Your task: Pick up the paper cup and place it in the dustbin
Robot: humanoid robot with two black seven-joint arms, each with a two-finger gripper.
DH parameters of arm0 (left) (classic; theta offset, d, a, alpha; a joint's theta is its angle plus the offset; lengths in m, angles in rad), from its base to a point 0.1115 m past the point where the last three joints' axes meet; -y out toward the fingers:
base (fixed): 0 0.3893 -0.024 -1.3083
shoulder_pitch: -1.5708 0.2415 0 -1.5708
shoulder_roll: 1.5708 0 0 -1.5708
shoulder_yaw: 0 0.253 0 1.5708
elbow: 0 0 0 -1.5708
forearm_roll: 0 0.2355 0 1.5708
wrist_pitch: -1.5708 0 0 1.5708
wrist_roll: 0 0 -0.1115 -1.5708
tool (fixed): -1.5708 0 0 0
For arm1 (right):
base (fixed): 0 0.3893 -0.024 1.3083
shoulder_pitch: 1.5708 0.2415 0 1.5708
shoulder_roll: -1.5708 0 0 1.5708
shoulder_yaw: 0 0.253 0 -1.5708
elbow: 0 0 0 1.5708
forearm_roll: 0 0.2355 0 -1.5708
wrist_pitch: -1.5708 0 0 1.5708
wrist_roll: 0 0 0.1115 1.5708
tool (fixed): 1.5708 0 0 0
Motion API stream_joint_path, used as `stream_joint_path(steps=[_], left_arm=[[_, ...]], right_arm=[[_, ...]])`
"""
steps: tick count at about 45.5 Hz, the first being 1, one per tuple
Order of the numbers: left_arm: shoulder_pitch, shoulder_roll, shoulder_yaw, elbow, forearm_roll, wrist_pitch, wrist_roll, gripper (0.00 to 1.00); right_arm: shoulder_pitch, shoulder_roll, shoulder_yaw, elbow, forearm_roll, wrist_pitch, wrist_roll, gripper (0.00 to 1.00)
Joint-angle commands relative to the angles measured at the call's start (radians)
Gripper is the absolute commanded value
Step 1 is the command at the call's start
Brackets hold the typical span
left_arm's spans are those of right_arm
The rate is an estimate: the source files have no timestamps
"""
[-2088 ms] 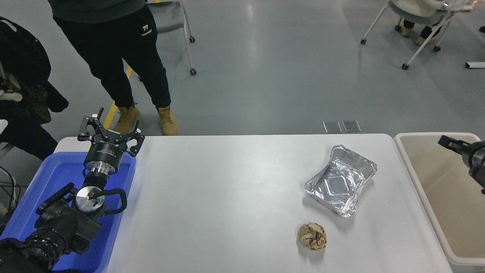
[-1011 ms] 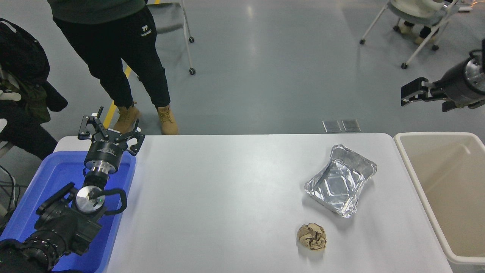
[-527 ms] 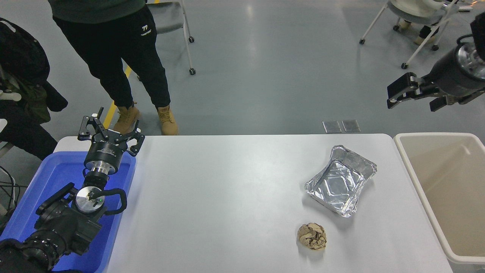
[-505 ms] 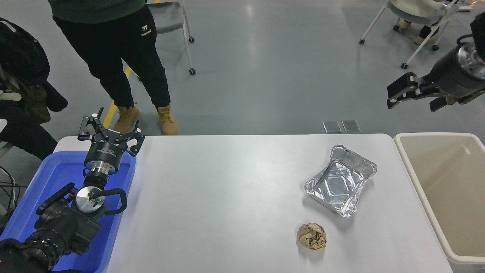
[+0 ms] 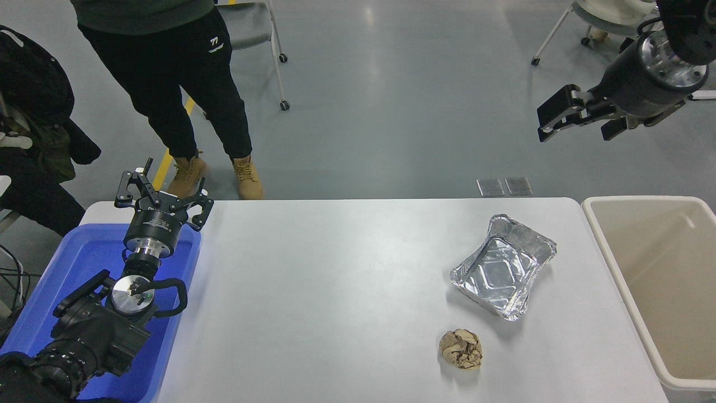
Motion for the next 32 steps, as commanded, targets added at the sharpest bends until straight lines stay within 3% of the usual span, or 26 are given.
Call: stream_joint_path(steps=[1,9,21,32], left_arm=[[0.0,0.0,0.0,0.001,0.0,0.0,0.0,0.99],[0.0,0.0,0.0,0.0,0.0,0.0,0.0,0.99],[0.0,0.0,0.0,0.001,0.0,0.0,0.0,0.99],[0.0,0.0,0.0,0.001,0.0,0.0,0.0,0.99]], right_arm=[[-0.025,0.0,-0.012,0.013,0.003,0.001,-0.001,1.0],[-0.073,0.001,-0.015,0.027,-0.002,0.001,-0.003,1.0],[-0.125,0.003,-0.015,0.059,-0.013,0.001,-0.044,1.0],[-0.142,0.004,-0.016,0.054,-0.016,0.001,-0.046,1.0]])
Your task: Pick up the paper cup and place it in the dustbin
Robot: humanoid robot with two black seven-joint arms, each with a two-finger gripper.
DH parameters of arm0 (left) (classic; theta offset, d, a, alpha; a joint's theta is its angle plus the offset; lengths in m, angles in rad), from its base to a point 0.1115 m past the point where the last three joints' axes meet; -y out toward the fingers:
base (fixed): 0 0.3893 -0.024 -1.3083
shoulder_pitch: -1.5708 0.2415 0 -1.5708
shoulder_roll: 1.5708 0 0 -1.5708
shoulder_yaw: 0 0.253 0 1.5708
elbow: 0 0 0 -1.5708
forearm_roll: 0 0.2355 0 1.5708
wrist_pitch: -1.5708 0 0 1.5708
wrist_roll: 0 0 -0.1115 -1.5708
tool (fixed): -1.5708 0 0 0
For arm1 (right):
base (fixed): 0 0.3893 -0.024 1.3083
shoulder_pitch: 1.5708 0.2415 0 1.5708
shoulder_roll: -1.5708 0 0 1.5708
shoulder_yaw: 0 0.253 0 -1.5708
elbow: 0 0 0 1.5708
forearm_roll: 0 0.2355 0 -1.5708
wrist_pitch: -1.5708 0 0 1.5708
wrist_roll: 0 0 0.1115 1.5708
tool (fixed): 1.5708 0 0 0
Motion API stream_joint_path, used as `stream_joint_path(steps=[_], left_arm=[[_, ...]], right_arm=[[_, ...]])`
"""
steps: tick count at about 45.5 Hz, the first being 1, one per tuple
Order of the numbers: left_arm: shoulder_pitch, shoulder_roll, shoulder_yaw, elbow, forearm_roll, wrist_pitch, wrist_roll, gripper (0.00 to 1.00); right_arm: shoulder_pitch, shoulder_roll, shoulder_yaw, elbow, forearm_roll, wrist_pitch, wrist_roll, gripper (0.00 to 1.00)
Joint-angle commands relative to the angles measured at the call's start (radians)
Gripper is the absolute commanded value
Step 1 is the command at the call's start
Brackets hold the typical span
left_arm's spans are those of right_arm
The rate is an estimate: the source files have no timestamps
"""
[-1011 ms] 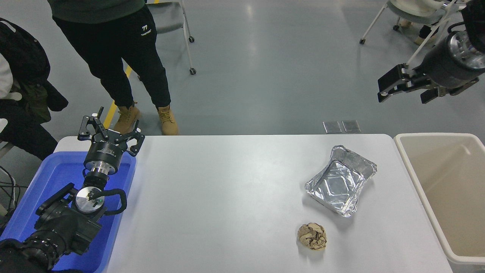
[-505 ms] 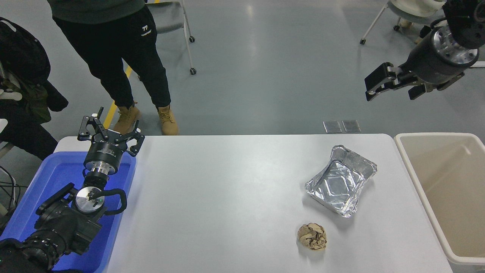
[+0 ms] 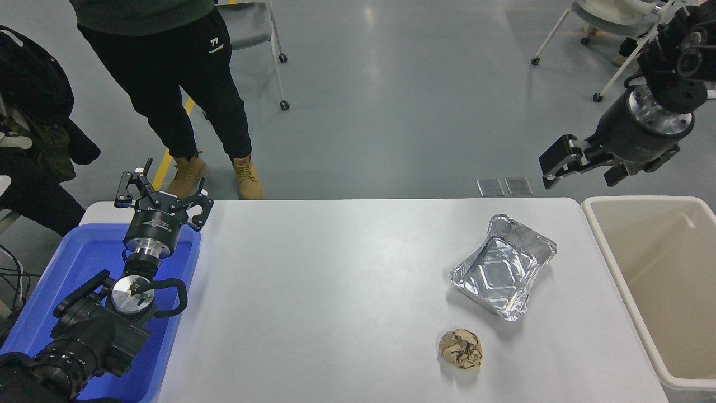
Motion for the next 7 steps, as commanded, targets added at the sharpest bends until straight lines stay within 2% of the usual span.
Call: stream_joint_path(steps=[1,7], left_arm=[[0.0,0.0,0.0,0.001,0.0,0.0,0.0,0.99],[0.0,0.0,0.0,-0.001,-0.001,0.0,0.0,0.99]], right_arm=[[-0.028,0.001,-0.001,0.004,-0.004,0.0,-0.01,1.0],[-0.033,0.001,-0.001,0.002,-0.006,0.0,-0.01,1.0]])
